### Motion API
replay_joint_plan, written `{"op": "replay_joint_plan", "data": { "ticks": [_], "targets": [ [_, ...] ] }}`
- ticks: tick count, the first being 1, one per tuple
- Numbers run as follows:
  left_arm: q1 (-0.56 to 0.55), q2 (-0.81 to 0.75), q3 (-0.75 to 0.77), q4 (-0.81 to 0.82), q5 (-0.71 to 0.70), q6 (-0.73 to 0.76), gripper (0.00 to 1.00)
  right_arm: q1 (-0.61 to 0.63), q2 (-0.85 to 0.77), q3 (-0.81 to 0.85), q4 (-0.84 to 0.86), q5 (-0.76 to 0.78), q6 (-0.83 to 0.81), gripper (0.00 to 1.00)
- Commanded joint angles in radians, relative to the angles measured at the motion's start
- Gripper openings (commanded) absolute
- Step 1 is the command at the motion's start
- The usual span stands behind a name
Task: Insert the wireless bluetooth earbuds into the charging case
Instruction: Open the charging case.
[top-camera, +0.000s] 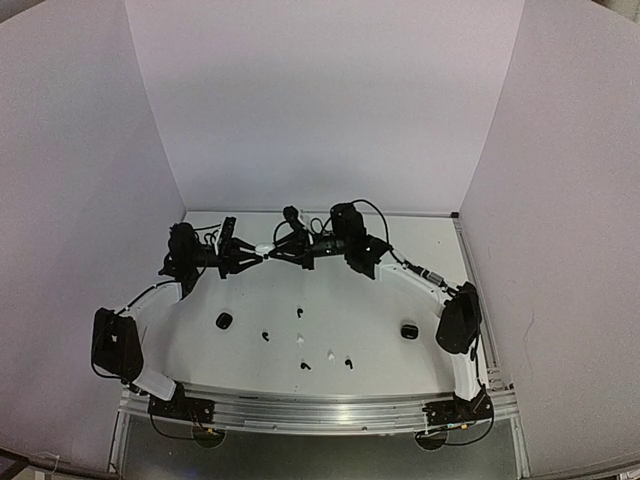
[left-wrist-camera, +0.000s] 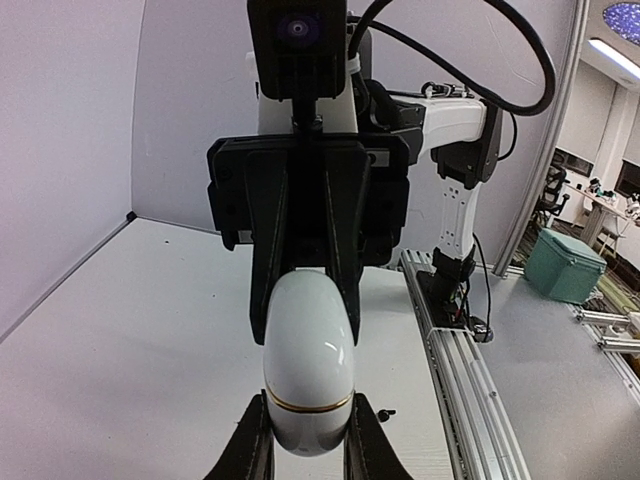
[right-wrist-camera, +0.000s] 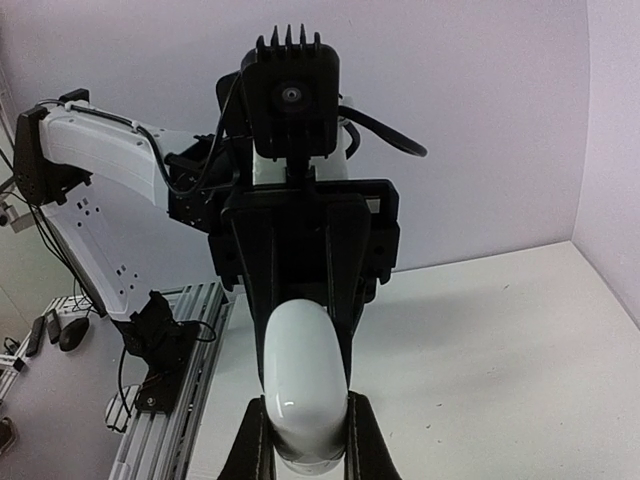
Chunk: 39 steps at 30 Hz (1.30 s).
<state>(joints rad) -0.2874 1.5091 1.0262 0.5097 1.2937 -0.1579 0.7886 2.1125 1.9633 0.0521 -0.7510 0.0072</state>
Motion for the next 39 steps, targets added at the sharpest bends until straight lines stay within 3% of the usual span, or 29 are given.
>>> {"op": "replay_joint_plan", "data": {
  "ticks": [1,4,8,11,13,29,39],
  "targets": [
    [-0.014,0.007,0.060,-0.031,0.064,0.031,0.09,0.011,-0.037,0.026,-0.033,0.047,-0.082,0.00],
    [-0.015,0.007,0.064,-0.045,0.060,0.038,0.01,0.014,-0.019,0.052,-0.051,0.065,-0.105,0.00],
    [-0.015,-0.002,0.067,-0.101,0.037,0.089,0.00,0.017,0.018,0.126,-0.145,0.072,-0.117,0.00],
    [-0.016,-0.028,0.056,-0.187,-0.019,0.221,0.00,0.017,0.031,0.156,-0.151,0.093,-0.080,0.17],
    [-0.017,-0.046,0.053,-0.251,-0.054,0.319,0.00,0.018,0.038,0.167,-0.152,0.116,-0.058,0.22],
    [-0.020,-0.072,0.056,-0.364,-0.074,0.520,0.00,0.021,0.076,0.188,-0.153,0.230,0.027,0.33],
    [-0.021,-0.085,0.030,-0.270,-0.079,0.444,0.00,0.025,0.080,0.162,-0.161,0.243,0.031,0.34]
  ]
}}
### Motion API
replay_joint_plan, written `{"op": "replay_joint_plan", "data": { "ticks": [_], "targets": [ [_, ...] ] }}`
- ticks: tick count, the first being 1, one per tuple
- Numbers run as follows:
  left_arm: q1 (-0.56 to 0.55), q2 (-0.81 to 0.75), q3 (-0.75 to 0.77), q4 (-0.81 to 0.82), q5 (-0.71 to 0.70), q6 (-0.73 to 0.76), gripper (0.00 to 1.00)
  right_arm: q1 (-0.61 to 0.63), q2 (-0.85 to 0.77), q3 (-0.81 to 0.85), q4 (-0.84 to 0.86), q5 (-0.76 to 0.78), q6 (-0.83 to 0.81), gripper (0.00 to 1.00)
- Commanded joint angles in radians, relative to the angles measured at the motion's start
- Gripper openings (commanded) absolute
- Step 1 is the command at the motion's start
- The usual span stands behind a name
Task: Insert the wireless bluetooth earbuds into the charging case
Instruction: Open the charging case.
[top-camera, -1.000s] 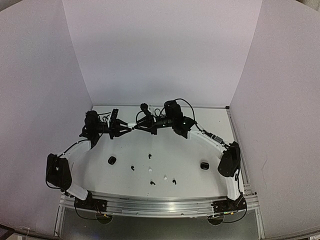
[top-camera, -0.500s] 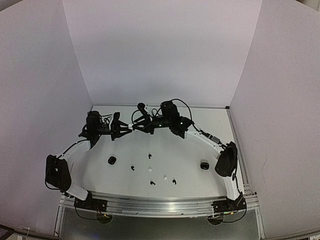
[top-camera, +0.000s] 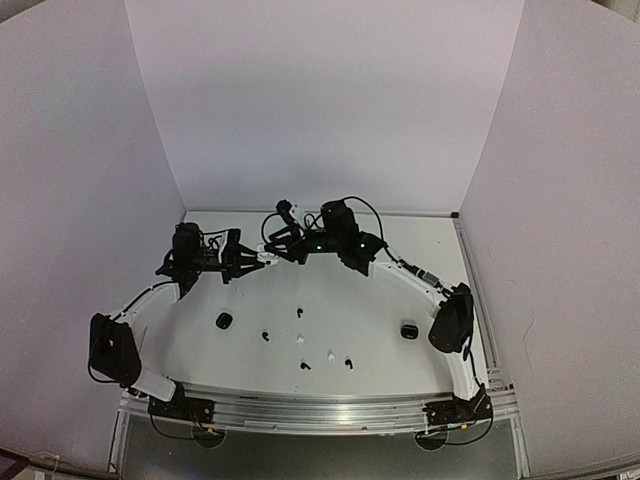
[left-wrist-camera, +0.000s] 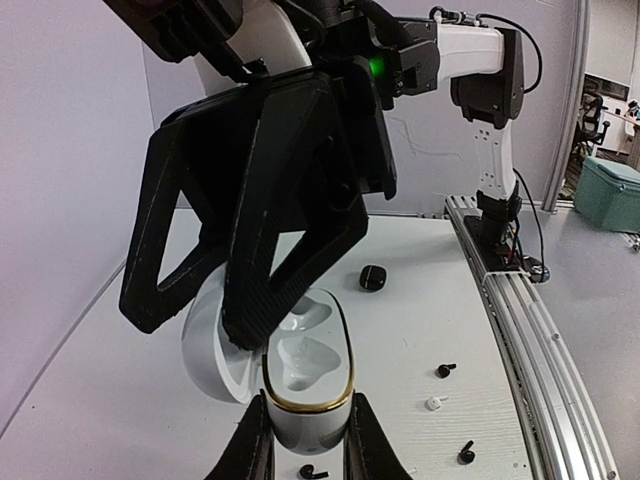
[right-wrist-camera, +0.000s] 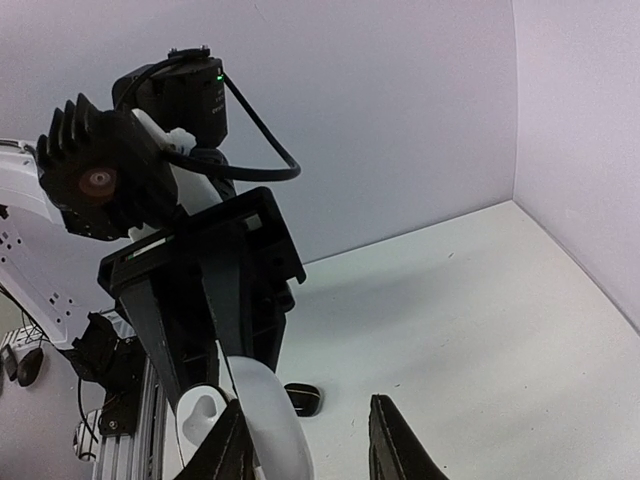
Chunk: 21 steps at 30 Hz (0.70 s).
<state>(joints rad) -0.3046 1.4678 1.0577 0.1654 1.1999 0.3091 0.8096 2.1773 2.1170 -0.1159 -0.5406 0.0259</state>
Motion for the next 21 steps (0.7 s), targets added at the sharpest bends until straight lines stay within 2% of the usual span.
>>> {"op": "replay_joint_plan", "data": {
  "ticks": [1,7,12,17,21],
  "targets": [
    [-0.004,-0.043,-0.004,0.076,0.017,-0.022,0.00,0.004,0.017,0.011,0.006,0.038,0.019,0.35],
    [-0.004,-0.046,-0.013,0.048,0.015,0.017,0.00,0.003,0.040,0.054,-0.014,0.042,0.081,0.42],
    [-0.004,-0.041,-0.041,0.168,0.002,-0.157,0.00,0.003,0.033,0.035,-0.047,0.038,0.085,0.50],
    [-0.004,-0.029,-0.061,0.205,-0.003,-0.264,0.00,0.003,0.027,0.058,-0.047,0.009,0.095,0.56],
    [-0.004,-0.031,-0.080,0.215,-0.006,-0.278,0.00,0.003,0.030,0.069,-0.047,0.008,0.102,0.59]
  ]
}}
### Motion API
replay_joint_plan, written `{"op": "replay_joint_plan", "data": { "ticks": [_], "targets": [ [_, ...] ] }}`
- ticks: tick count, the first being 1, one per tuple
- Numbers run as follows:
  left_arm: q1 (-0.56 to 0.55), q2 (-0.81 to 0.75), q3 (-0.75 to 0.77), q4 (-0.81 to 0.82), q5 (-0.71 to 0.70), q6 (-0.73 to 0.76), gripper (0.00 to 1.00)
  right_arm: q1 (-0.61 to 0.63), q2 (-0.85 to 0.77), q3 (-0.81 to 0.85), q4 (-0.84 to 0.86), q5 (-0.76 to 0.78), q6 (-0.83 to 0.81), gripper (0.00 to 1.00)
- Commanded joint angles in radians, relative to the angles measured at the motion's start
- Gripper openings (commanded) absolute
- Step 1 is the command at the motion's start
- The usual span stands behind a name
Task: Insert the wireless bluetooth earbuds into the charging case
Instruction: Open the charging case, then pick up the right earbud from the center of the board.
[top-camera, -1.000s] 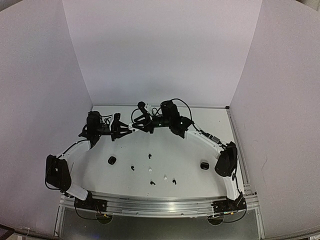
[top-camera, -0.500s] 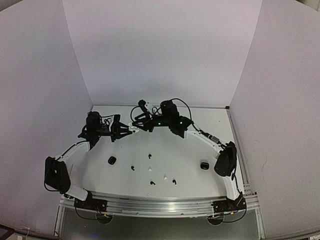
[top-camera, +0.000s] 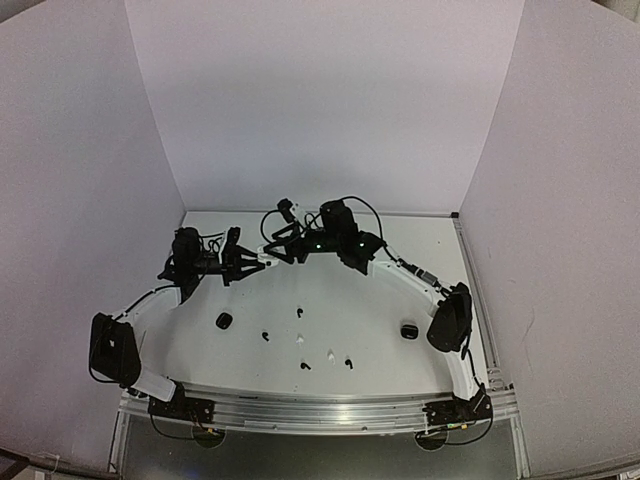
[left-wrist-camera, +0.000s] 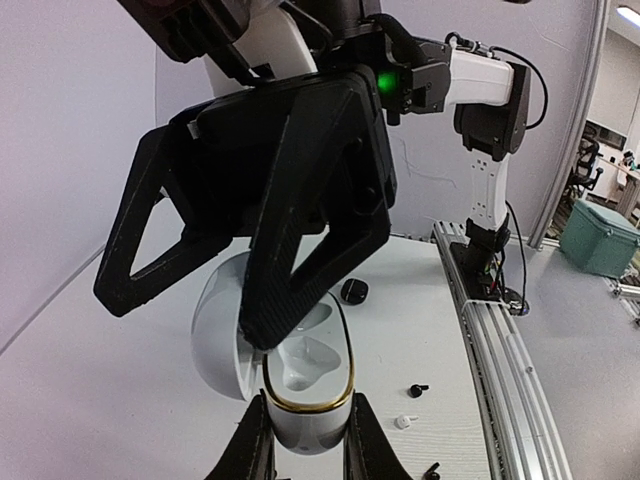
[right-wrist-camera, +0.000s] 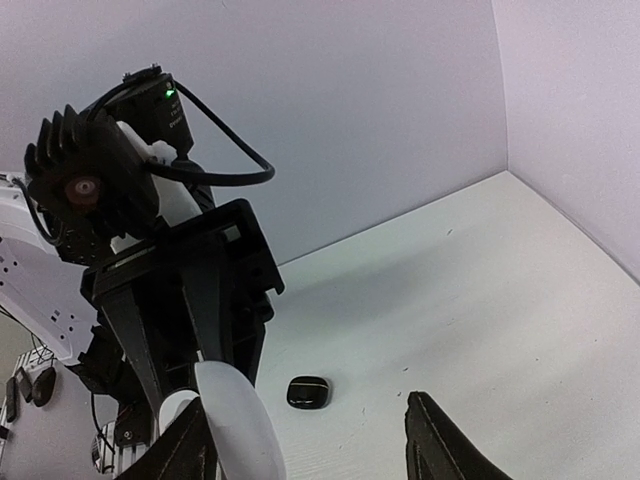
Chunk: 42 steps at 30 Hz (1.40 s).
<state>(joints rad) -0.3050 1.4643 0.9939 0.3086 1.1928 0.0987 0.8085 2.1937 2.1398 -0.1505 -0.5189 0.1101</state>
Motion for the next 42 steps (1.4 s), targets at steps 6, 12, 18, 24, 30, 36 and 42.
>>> {"op": "replay_joint_plan", "data": {
  "ticks": [6,12,18,24,30,36,42],
  "targets": [
    [-0.004,-0.030,-0.023,0.062,0.003,-0.066,0.00,0.004,0.027,0.083,-0.012,-0.016,0.032,0.84],
    [-0.004,-0.033,-0.032,0.066,-0.014,-0.072,0.00,0.004,0.021,0.096,-0.012,0.004,0.046,0.88],
    [-0.003,-0.045,-0.078,0.141,-0.091,-0.130,0.00,-0.028,-0.048,0.092,-0.012,0.152,0.250,0.89],
    [-0.004,-0.072,-0.141,0.238,-0.191,-0.184,0.00,-0.051,-0.249,-0.169,-0.164,0.520,0.400,0.78],
    [-0.003,-0.127,-0.218,0.279,-0.231,-0.185,0.00,-0.022,-0.272,-0.183,-0.704,0.811,0.515,0.68],
    [-0.004,-0.186,-0.243,0.261,-0.259,-0.208,0.00,0.077,-0.192,-0.262,-0.915,0.714,0.533,0.63],
    [-0.003,-0.214,-0.283,0.309,-0.293,-0.263,0.00,0.173,-0.091,-0.298,-0.956,0.614,0.458,0.57]
  ]
}}
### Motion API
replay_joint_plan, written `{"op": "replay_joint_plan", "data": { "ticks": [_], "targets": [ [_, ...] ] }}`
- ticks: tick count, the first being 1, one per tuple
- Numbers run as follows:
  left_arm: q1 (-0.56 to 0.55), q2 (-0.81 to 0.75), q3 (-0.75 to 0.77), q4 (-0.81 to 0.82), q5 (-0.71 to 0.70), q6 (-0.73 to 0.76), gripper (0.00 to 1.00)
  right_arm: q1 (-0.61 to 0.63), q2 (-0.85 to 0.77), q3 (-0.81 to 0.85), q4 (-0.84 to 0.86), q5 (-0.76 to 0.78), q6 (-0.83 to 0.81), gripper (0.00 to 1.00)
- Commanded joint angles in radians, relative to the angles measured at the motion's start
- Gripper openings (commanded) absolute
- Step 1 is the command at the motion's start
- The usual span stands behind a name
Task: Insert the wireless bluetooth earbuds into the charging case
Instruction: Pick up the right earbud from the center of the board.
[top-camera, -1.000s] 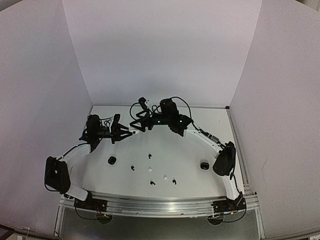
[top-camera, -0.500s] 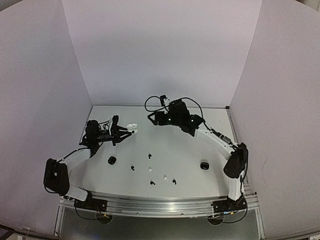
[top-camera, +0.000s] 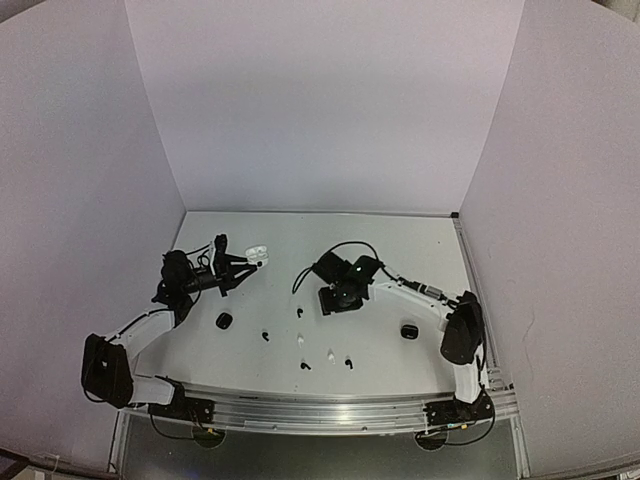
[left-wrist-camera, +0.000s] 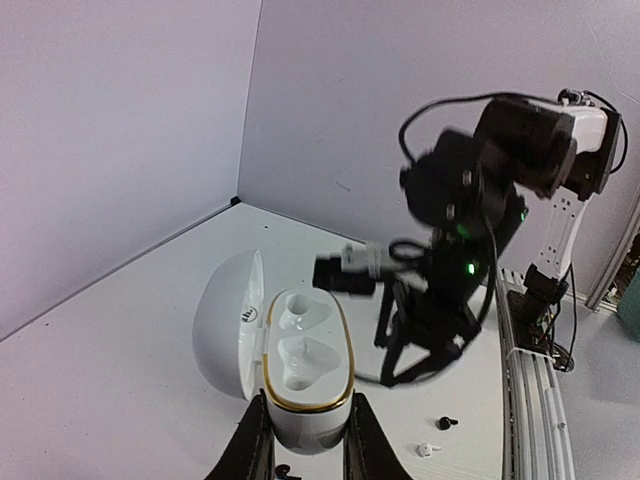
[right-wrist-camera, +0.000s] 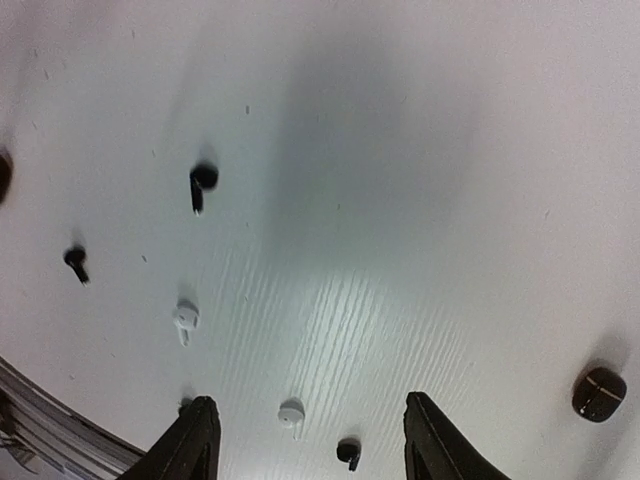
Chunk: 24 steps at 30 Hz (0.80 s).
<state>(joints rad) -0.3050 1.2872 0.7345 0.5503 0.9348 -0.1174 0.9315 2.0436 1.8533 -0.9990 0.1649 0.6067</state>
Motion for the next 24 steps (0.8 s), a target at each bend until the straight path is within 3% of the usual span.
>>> {"op": "replay_joint_plan", "data": {
  "ticks": [1,10,24],
  "targets": [
    [-0.003,-0.043,-0.025,0.058,-0.034,-0.047,0.00,0.064,0.079,-0.008,-0.108,-0.096,-0.064,0.57],
    [-0.005,-0.091,0.023,-0.143,-0.023,0.039,0.00,0.100,0.174,-0.032,-0.113,-0.184,-0.158,0.52],
    [-0.017,-0.091,0.034,-0.175,-0.006,0.067,0.00,0.105,0.249,-0.025,-0.110,-0.165,-0.168,0.43]
  ]
}}
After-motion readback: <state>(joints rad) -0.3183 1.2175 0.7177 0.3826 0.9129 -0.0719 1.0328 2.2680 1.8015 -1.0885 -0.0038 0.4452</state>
